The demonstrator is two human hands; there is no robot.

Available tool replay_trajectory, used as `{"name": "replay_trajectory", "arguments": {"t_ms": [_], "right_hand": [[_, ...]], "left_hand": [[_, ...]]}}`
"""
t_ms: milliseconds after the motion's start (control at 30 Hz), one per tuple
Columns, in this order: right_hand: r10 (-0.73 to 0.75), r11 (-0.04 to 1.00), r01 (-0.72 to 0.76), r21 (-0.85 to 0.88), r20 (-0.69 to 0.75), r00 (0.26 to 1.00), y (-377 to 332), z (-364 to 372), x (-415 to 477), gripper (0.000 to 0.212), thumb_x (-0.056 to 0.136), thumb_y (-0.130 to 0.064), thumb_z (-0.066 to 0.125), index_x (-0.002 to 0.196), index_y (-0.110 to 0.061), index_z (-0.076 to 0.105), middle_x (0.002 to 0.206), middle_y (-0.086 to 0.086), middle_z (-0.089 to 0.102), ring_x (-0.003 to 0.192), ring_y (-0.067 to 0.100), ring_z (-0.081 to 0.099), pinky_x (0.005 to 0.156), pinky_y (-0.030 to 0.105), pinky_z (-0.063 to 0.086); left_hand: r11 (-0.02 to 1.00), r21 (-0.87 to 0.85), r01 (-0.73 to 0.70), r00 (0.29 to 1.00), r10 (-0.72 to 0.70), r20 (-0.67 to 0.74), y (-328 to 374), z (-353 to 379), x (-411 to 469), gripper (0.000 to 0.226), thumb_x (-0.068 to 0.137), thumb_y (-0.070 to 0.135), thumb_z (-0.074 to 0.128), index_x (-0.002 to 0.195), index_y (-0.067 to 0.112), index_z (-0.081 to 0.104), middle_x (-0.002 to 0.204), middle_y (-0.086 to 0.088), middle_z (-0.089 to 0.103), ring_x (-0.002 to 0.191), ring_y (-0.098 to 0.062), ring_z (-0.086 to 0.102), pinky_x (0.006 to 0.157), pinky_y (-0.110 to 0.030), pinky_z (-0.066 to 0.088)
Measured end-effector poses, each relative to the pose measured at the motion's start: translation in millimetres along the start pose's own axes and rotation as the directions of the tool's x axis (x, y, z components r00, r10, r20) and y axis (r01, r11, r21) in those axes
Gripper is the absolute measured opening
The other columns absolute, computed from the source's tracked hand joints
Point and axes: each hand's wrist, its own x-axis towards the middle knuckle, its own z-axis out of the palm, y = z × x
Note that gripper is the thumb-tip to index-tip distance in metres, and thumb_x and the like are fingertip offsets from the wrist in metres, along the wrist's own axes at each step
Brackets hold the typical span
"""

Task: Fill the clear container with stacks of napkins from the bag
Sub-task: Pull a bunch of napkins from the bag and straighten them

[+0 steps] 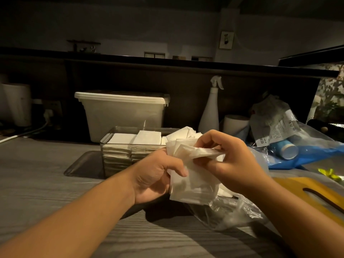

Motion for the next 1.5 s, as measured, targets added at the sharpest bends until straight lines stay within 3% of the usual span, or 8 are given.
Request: {"name": "replay_trajectory", "arguments": {"t_ms": [267,500,600,733,833,1000,1233,1500], "right_hand": [[0.006,0.992,-0.012,-0.128,-0.049,0.999,7.5,7.8,0.4,0.040,0.080,-0.025,0.079,0.108,-0.040,0.054,0.114,-0.021,0.050,0.105,-0.005,0.051,0.081,0.007,0.045],[0.009,0.985,-0.031,-0.171,-0.129,0.992,3.3,12.1,-3.4,0.048,0.078,-0.029,0.082,0.116,-0.034,0.053,0.100,-0.019,0.057,0.095,-0.003,0.054,0.077,0.006,0.043],[0.001,0.989,-0.022,-0.145,-0.144,0.990,4.3,10.1,-3.7,0.044,0.077,-0.025,0.084,0.110,-0.035,0.056,0.093,-0.017,0.059,0.092,0.001,0.056,0.076,0.013,0.047],[-0.064,0.989,0.044,-0.142,-0.138,0.988,4.9,5.1,-0.7,0.031,0.076,-0.005,0.078,0.085,-0.030,0.064,0.090,-0.014,0.059,0.088,0.006,0.057,0.073,0.016,0.047],[-0.027,0.999,0.020,-0.039,-0.177,0.984,6.4,0.8,1.7,0.021,0.076,-0.011,0.074,0.080,-0.028,0.062,0.085,-0.011,0.060,0.080,0.009,0.058,0.066,0.017,0.047],[0.116,0.988,-0.093,0.121,-0.198,0.973,13.2,-2.5,5.5,0.014,0.069,-0.029,0.062,0.079,-0.019,0.061,0.073,-0.002,0.060,0.072,0.018,0.059,0.058,0.024,0.050],[0.195,0.977,-0.162,0.140,-0.264,0.945,18.5,-8.4,10.2,0.015,0.064,-0.027,0.061,0.074,-0.017,0.058,0.069,-0.005,0.059,0.072,0.018,0.060,0.055,0.026,0.049],[0.241,0.931,-0.185,0.315,-0.149,0.959,13.9,-15.4,12.1,0.009,0.053,-0.013,0.052,0.060,-0.017,0.055,0.054,-0.005,0.048,0.052,0.006,0.049,0.046,0.021,0.040]], "left_hand": [[0.976,0.215,0.031,0.981,0.011,-0.193,-9.0,1.3,5.8,0.055,0.076,-0.014,0.067,0.124,0.012,0.061,0.115,-0.020,0.070,0.111,-0.036,0.067,0.099,-0.059,0.049],[0.987,0.161,0.003,0.974,0.033,-0.223,-5.8,5.3,4.2,0.046,0.082,-0.019,0.059,0.118,0.010,0.063,0.108,-0.018,0.073,0.101,-0.029,0.072,0.091,-0.047,0.057],[0.994,0.111,-0.019,0.973,0.044,-0.225,-5.0,5.9,3.7,0.041,0.084,-0.020,0.053,0.110,0.009,0.067,0.103,-0.017,0.074,0.095,-0.026,0.074,0.081,-0.040,0.061],[1.000,-0.018,-0.021,0.990,0.018,-0.142,-1.6,0.6,1.0,0.039,0.072,-0.004,0.052,0.107,0.007,0.065,0.094,-0.016,0.071,0.094,-0.033,0.070,0.095,-0.048,0.054],[0.991,-0.127,-0.045,0.993,0.030,-0.117,1.9,-1.5,-1.5,0.042,0.067,0.009,0.051,0.107,0.011,0.062,0.083,-0.011,0.071,0.088,-0.031,0.066,0.085,-0.042,0.052],[0.987,-0.140,-0.077,0.984,0.053,-0.169,5.8,2.6,0.0,0.024,0.091,0.016,0.050,0.114,0.019,0.058,0.093,-0.011,0.076,0.091,-0.032,0.071,0.080,-0.047,0.058],[0.956,-0.269,-0.118,0.987,0.082,-0.140,5.9,-0.1,0.2,0.045,0.077,0.038,0.055,0.121,0.027,0.060,0.116,-0.016,0.071,0.110,-0.041,0.064,0.083,-0.055,0.058],[0.958,-0.263,-0.114,0.975,0.057,-0.216,5.2,2.0,1.7,0.026,0.092,0.007,0.053,0.113,0.022,0.056,0.118,-0.017,0.066,0.102,-0.041,0.068,0.069,-0.053,0.062]]}}
